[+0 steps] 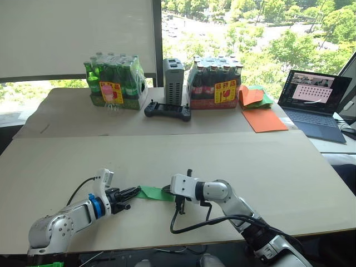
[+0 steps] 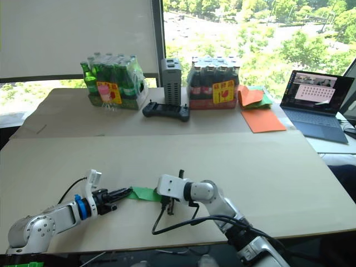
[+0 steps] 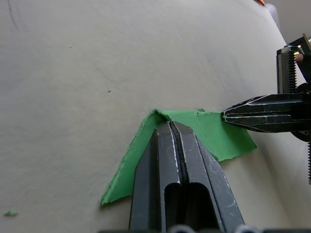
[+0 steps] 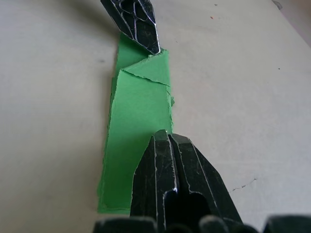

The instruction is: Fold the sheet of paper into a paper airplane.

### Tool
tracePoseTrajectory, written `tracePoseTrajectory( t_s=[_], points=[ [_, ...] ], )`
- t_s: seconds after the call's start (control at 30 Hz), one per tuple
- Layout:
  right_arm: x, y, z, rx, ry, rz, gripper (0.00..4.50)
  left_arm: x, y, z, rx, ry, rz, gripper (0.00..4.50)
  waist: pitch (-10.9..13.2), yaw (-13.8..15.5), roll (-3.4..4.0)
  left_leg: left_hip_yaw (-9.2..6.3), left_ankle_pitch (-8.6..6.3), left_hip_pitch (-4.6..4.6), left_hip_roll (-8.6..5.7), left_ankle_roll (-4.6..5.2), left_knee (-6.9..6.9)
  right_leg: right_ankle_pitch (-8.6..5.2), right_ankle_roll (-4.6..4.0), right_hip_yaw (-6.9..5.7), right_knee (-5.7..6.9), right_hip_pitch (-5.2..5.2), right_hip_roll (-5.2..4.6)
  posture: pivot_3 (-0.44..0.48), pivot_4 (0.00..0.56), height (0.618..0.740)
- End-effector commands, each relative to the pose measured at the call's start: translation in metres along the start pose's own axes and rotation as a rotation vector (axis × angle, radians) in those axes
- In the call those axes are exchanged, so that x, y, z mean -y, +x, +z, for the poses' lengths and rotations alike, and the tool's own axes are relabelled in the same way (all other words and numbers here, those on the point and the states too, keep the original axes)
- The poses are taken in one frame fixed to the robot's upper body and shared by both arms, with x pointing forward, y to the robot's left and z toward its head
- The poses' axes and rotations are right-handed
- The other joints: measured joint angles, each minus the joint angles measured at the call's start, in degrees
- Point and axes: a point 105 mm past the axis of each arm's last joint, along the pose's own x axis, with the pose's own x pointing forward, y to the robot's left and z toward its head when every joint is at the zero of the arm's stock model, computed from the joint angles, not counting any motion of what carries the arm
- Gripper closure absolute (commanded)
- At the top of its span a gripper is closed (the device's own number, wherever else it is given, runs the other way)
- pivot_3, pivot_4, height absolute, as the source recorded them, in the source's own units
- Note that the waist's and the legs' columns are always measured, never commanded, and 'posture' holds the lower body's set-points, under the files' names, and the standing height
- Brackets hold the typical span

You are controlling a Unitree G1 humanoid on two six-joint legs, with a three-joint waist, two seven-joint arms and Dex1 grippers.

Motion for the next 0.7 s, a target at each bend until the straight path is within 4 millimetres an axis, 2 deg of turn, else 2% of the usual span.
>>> tracePoseTrajectory(
  t_s=[0.03,0.2,0.37,0.57,0.7],
  points=[
    [-0.017,0.003,-0.015,-0.060,0.021,0.079,4.47,-0.003,0.000,0.000,-0.002,-0.004,0.025,4.50,0.00,0.01,0.00,0.00,0.00,0.00,0.00,0.00,0.00,0.00,0.00,0.00,0.00,0.00,0.00,0.000,0.150,0.727],
    [-0.011,0.001,-0.009,-0.030,0.030,0.045,4.47,0.004,-0.003,0.011,0.031,0.002,-0.007,4.50,0.00,0.01,0.00,0.00,0.00,-0.02,0.00,0.00,0.00,0.00,0.00,0.00,0.00,-0.02,0.00,0.000,0.150,0.727],
    [0.017,-0.004,0.018,0.108,0.051,-0.073,4.47,0.014,-0.010,0.025,0.076,0.014,-0.044,4.50,0.03,0.00,-0.02,-0.02,0.00,-0.20,0.00,0.00,0.00,0.00,0.00,0.00,0.01,-0.18,0.00,0.000,0.150,0.727],
    [0.048,-0.021,0.054,0.296,0.116,-0.184,4.47,0.034,-0.022,0.041,0.130,0.037,-0.100,4.50,0.06,0.14,-0.05,-0.04,0.00,-0.34,-0.03,0.00,0.00,0.01,0.01,-0.04,-0.04,-0.25,-0.07,0.000,0.150,0.727],
    [0.054,-0.034,0.080,0.434,0.125,-0.194,4.47,0.043,-0.030,0.045,0.144,0.045,-0.123,4.50,0.07,0.04,-0.04,-0.05,0.00,-0.34,-0.02,0.00,0.00,0.01,0.01,-0.05,-0.05,-0.25,-0.07,0.000,0.150,0.727]
  ],
)
